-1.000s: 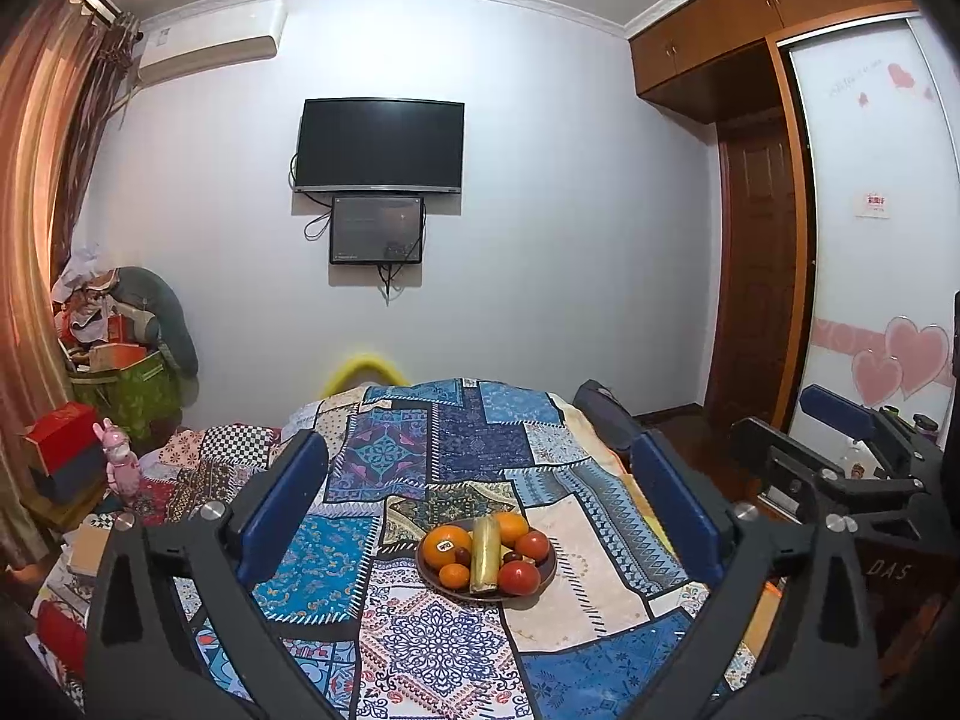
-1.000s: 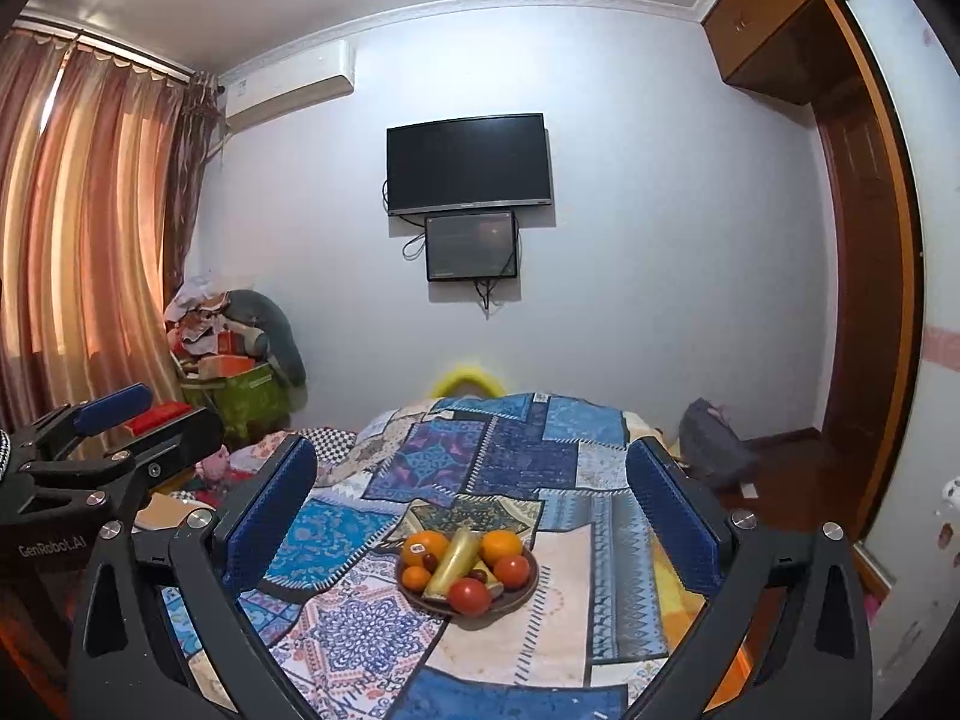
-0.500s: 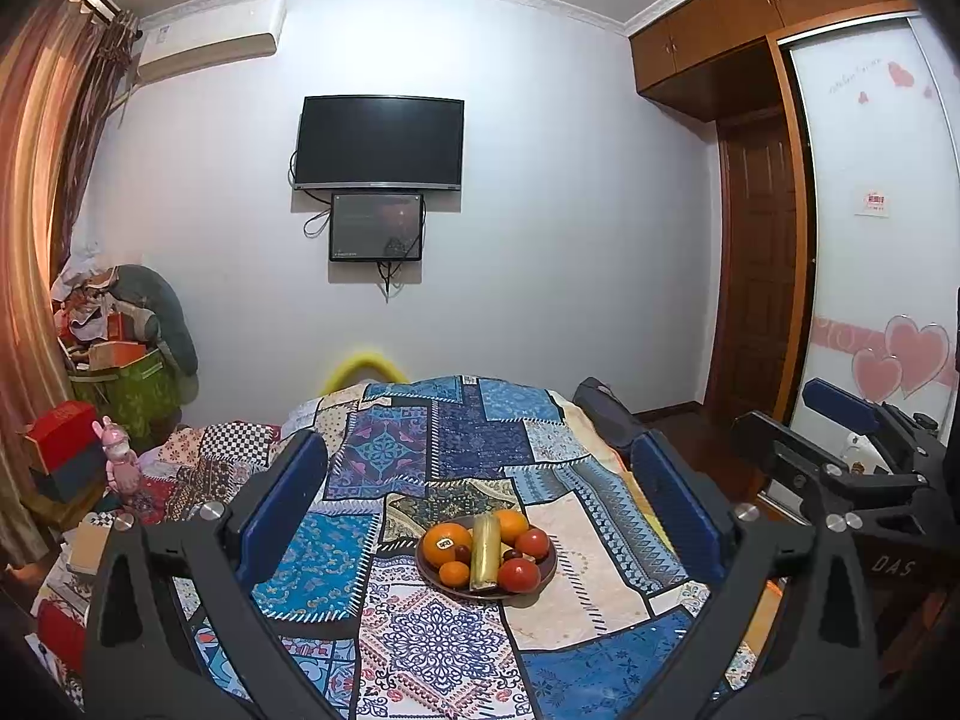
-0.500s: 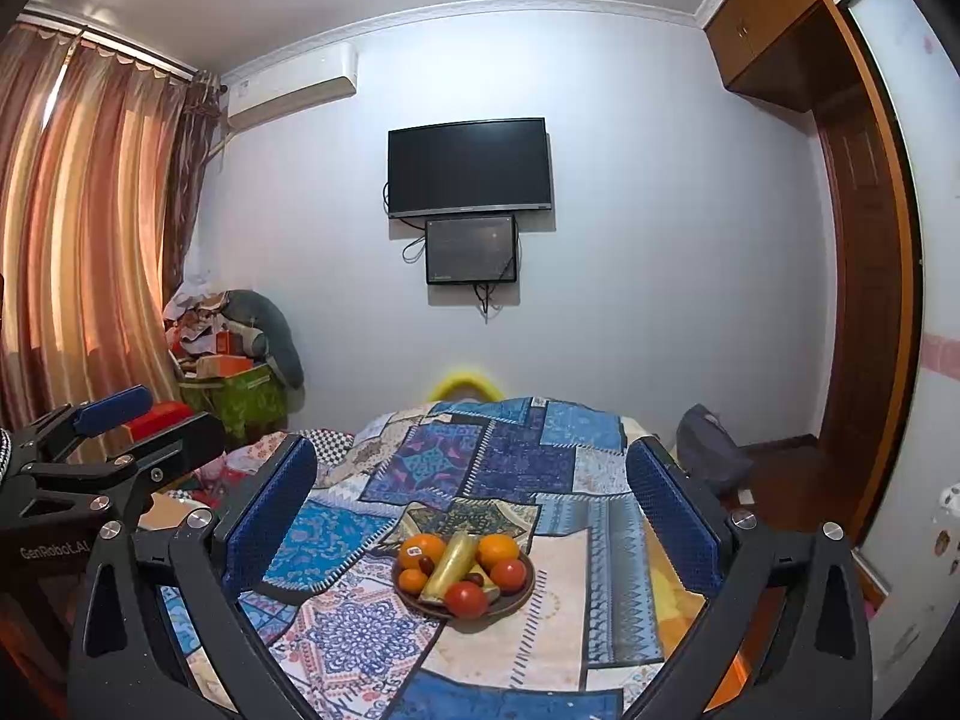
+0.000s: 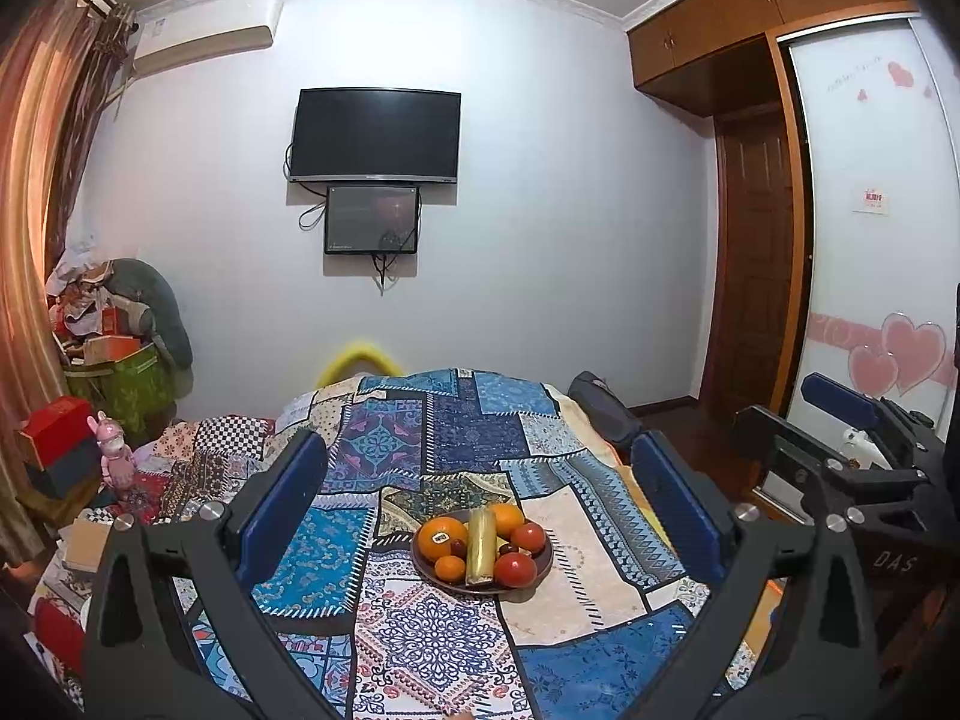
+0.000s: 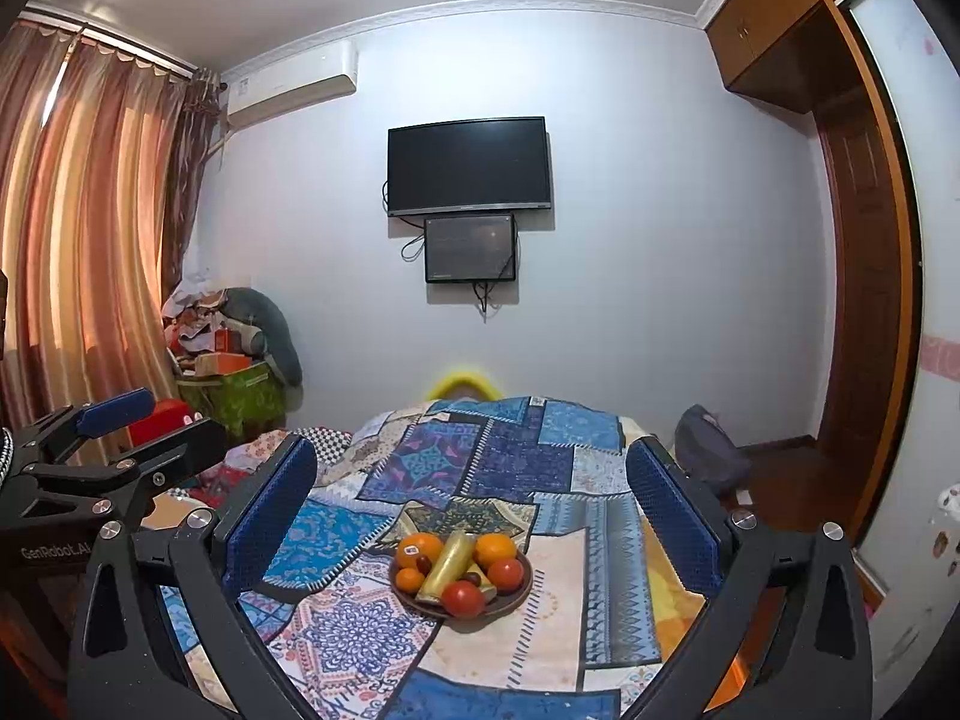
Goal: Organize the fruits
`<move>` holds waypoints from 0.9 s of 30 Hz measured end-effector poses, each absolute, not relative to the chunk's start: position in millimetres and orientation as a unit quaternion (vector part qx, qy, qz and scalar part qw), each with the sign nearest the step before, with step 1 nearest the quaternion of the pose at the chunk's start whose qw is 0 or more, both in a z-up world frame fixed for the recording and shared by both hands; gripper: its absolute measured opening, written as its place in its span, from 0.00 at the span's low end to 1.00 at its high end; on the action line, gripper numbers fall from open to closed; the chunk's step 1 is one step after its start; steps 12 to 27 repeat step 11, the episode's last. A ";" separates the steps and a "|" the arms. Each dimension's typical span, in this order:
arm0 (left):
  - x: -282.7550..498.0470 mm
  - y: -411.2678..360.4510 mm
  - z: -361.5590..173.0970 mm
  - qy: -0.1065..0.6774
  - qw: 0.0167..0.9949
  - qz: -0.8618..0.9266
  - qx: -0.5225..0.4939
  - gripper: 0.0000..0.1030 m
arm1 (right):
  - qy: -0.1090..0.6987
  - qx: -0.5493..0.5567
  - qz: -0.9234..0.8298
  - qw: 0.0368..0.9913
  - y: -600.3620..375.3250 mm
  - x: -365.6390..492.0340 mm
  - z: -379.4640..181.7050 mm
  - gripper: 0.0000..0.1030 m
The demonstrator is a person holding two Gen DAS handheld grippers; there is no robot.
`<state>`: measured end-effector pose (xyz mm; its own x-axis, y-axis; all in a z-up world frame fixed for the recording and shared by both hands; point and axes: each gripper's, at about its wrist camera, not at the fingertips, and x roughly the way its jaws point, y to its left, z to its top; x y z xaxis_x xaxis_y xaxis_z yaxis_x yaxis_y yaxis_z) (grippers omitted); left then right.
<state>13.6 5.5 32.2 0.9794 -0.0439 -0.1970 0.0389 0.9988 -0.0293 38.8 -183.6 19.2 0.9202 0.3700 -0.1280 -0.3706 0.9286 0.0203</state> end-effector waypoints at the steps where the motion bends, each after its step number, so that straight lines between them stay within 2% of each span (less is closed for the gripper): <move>1: 13.6 5.7 32.0 0.100 0.995 -0.021 -0.013 1.00 | 0.065 -0.002 0.189 0.980 -183.6 38.8 19.2 1.00; 27: 16.8 4.6 29.4 0.105 0.994 -0.020 -0.011 1.00 | 0.074 -0.003 0.190 0.979 -185.1 42.7 18.6 1.00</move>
